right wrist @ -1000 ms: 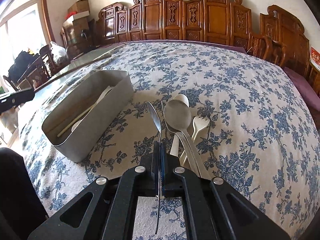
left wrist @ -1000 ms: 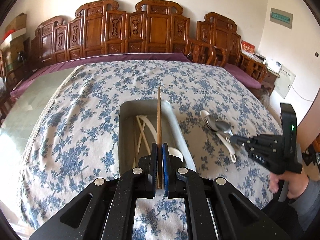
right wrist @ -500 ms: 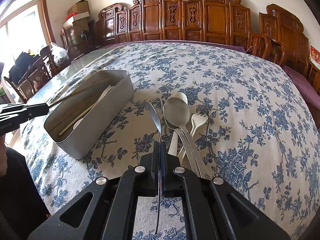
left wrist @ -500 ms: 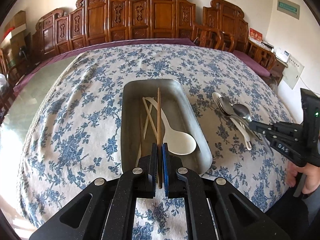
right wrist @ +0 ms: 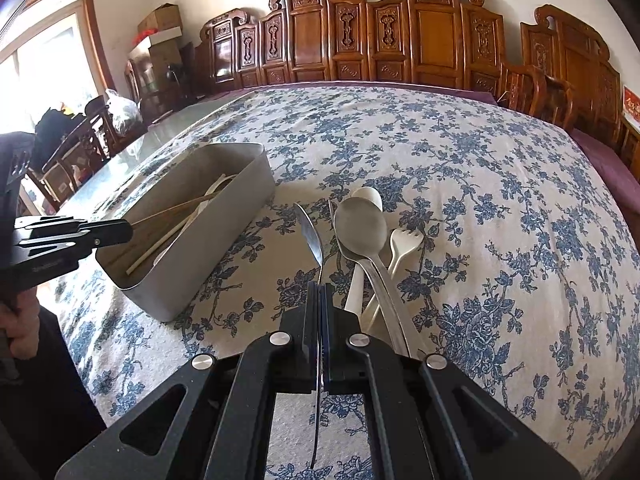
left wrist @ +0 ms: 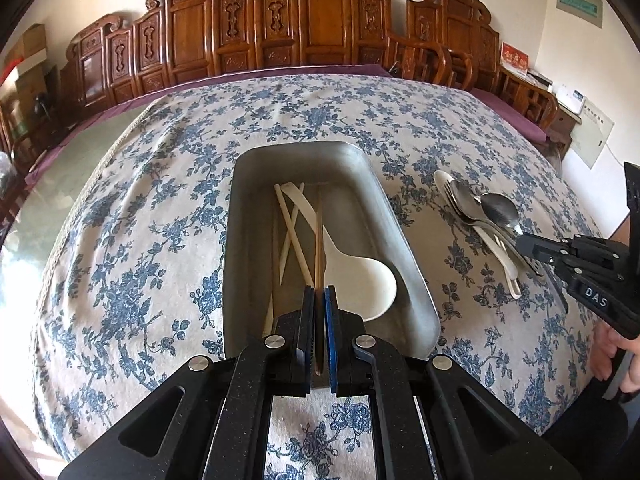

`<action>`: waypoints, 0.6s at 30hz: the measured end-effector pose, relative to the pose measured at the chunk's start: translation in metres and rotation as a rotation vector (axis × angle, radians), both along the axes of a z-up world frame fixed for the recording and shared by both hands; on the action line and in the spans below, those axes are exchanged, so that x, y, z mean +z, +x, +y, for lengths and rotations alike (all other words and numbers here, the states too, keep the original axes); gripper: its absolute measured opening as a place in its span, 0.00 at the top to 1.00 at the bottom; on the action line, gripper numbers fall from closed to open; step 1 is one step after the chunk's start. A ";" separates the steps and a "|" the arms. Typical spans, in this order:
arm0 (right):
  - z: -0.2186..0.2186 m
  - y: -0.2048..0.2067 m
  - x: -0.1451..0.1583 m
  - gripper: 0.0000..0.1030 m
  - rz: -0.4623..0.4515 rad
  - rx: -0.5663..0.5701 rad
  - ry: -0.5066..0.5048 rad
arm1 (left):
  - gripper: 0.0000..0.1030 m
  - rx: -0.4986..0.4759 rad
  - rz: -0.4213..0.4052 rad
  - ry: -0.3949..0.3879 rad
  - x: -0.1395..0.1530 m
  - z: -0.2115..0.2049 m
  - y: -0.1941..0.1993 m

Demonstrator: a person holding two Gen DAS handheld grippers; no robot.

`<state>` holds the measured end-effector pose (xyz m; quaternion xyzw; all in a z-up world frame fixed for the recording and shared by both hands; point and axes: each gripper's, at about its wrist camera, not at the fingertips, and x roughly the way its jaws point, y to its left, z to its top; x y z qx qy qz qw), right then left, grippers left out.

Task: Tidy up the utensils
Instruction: 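Lower the chopstick into the grey tray and open the left tool while the right tool holds a metal spoon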

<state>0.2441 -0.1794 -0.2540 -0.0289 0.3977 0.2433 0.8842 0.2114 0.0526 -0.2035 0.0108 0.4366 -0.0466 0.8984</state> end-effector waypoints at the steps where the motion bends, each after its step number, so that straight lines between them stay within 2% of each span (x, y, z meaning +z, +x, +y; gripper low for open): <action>1: 0.000 -0.001 0.001 0.98 0.000 -0.001 0.003 | 0.96 0.002 0.003 0.002 -0.001 0.000 0.001; 7: 0.004 -0.004 0.004 0.98 0.001 0.001 0.005 | 0.91 0.030 0.006 0.007 -0.001 0.008 0.004; 9: 0.006 -0.008 0.005 0.98 0.002 0.009 0.003 | 0.83 0.040 -0.004 -0.001 0.002 0.012 0.002; 18: 0.034 -0.021 0.021 0.98 -0.007 0.062 0.013 | 0.82 0.080 -0.052 -0.031 0.017 0.031 -0.005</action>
